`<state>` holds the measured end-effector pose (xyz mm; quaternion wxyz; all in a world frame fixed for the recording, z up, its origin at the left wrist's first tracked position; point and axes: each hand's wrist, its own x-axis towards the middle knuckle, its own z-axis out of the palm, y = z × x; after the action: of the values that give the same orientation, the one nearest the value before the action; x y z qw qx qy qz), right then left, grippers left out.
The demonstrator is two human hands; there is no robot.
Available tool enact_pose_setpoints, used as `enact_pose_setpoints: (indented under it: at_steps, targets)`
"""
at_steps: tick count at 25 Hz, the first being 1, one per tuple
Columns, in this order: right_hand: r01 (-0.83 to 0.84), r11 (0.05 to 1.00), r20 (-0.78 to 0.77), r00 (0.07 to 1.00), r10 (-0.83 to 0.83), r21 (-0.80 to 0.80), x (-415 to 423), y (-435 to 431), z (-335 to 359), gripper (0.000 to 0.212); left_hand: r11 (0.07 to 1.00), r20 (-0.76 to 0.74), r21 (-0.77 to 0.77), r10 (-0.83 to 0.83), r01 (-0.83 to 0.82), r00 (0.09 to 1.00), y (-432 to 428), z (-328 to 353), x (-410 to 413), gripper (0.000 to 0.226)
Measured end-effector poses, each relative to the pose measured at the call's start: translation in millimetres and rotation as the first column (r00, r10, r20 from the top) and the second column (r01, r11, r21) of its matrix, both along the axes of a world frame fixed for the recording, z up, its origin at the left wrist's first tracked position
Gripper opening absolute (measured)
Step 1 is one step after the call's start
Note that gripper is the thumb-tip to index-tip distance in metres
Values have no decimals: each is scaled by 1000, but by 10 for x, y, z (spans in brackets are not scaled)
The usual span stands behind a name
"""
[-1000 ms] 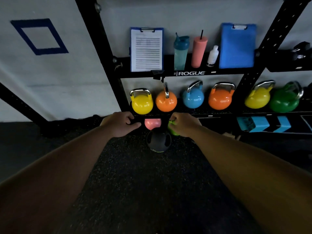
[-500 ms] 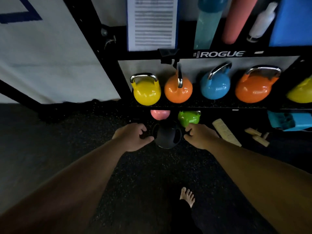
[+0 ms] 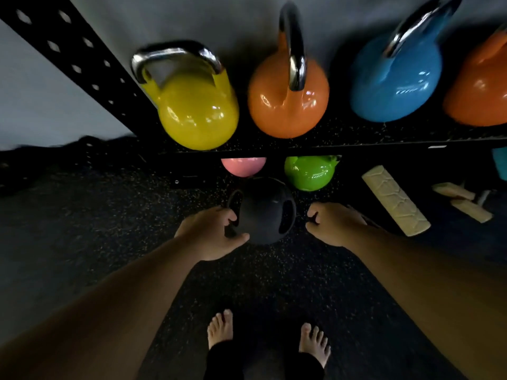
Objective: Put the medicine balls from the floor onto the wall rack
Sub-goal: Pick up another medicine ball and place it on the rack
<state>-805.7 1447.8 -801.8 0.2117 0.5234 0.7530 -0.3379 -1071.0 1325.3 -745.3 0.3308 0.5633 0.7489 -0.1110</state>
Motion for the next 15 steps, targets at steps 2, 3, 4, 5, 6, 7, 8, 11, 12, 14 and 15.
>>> enact_pose_setpoints:
  at_steps: [2, 3, 4, 5, 6, 7, 8, 11, 12, 14, 15]
  targets:
    - [22, 1000, 4, 1000, -22, 13, -101, 176, -574, 43, 1000, -10, 12, -22, 22, 1000, 187, -575, -92, 73]
    - [41, 999, 8, 999, -41, 7, -133, 234, -848, 44, 1000, -11, 7, -23, 24, 1000, 244, -850, -120, 73]
    - [64, 998, 12, 998, -64, 0, -155, 283, -1120, 45, 1000, -13, 4, -23, 24, 1000, 291, -1124, -152, 74]
    - [83, 997, 16, 996, -83, -10, -174, 313, -1372, 47, 1000, -22, -2, -22, 21, 1000, 319, -1375, -199, 73]
    - [102, 995, 20, 995, -101, -20, -184, 327, -1614, 48, 1000, -33, -14, -14, 14, 999, 333, -1609, -258, 73]
    - [114, 993, 22, 993, -113, -20, -185, 338, -1813, 50, 1000, -42, -27, -4, 2, 999, 343, -1797, -324, 71]
    - [122, 992, 29, 992, -121, -17, -173, 333, -1978, 52, 999, -43, -39, 11, -13, 999, 340, -1956, -393, 69]
    - [164, 986, 30, 986, -164, 6, -204, 315, -2420, 57, 997, -29, -49, 63, -64, 998, 361, -2374, -601, 68]
    - [185, 983, 25, 982, -185, 7, -232, 317, -2528, 59, 997, -28, -33, 72, -73, 997, 376, -2458, -627, 70]
    - [248, 969, 1, 969, -248, 8, -300, 348, -2707, 63, 998, -33, 17, 66, -65, 997, 419, -2553, -576, 78]
    - [291, 957, -23, 956, -291, 7, -334, 373, -2805, 63, 998, -37, 36, 54, -52, 998, 443, -2575, -519, 84]
